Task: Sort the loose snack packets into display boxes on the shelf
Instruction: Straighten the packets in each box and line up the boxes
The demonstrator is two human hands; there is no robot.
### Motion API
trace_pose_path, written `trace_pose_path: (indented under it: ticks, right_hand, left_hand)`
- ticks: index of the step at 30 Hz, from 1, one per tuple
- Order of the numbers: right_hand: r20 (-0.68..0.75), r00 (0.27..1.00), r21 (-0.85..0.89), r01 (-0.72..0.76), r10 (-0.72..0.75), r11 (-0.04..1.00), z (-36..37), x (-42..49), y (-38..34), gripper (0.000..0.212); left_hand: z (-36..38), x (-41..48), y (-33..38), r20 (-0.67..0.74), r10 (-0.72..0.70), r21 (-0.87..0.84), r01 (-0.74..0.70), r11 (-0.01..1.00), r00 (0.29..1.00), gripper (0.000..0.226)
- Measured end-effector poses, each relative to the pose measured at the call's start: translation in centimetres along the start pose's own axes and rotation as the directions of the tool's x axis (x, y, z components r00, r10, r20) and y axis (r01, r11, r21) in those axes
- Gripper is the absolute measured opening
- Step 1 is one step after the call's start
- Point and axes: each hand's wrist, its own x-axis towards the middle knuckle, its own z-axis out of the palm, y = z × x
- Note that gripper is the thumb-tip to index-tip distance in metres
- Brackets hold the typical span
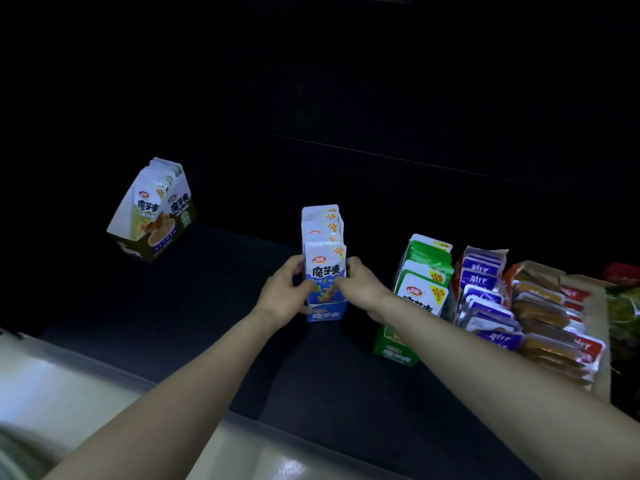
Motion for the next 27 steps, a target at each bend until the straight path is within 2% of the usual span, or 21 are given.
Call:
trace_pose_path:
  ticks: [4,10,13,15,17,19,21,23,25,27]
  right_hand:
    - [0.1,0.994,0.012,0.051,-0.052,0.999,1.3,-1.4,0.1,0.039]
    - [0.273,0.949,-0.056,0.18,-0.158,0.982,2.5,-3.9,0.7,0.048]
    - [0.162,0.909,-0.118,0.404,-0.383,0.907,2.7,-4.6,1.5,0.056]
    - [0.061,0.81,-0.159,0.585,-0.584,0.795,2.9,-4.8,1.8,0.049]
    - [-0.011,0.72,-0.183,0.681,-0.694,0.709,2.9,-4.8,2.1,0.032]
    - [-0.038,0.686,-0.192,0.709,-0.727,0.679,2.8,-4.9,2.4,0.015]
    - [0.001,0.668,-0.194,0.73,-0.744,0.655,2.4,-5.3,2.9,0.009]
    - [0.034,0.658,-0.217,0.74,-0.752,0.637,2.0,-5.4,3.1,0.008]
    - [0.037,0.662,-0.256,0.73,-0.749,0.633,1.8,-4.9,3.1,0.009]
    - [0.03,0.689,-0.25,0.707,-0.725,0.662,1.9,-4.5,2.8,0.011]
  left_hand:
    - [-2.3,-1.7,-0.5,-0.081,0.075,0.272,-0.05,0.961,0.994,0.044]
    - [-5.8,-5.5,-2.0,-0.011,0.137,0.371,-0.123,0.92,0.991,0.064]
    - [-6.8,-6.0,-2.6,-0.009,0.295,0.543,-0.243,0.804,0.955,0.057]
    - [-6.7,-6.4,-2.4,0.032,0.412,0.564,-0.357,0.745,0.91,0.037]
    - [-6.6,-6.6,-2.2,0.085,0.487,0.537,-0.451,0.713,0.869,0.024]
    - [-6.5,-6.7,-2.2,0.117,0.517,0.509,-0.499,0.702,0.848,0.024]
    - [-6.5,-6.7,-2.3,0.094,0.523,0.475,-0.5,0.724,0.847,0.028]
    - [-6.5,-6.3,-2.4,0.04,0.506,0.505,-0.455,0.733,0.861,0.043]
    - [-6.4,-5.8,-2.4,0.014,0.483,0.625,-0.384,0.679,0.876,0.052]
    - [-6.3,-5.4,-2.5,0.036,0.511,0.728,-0.373,0.575,0.859,0.048]
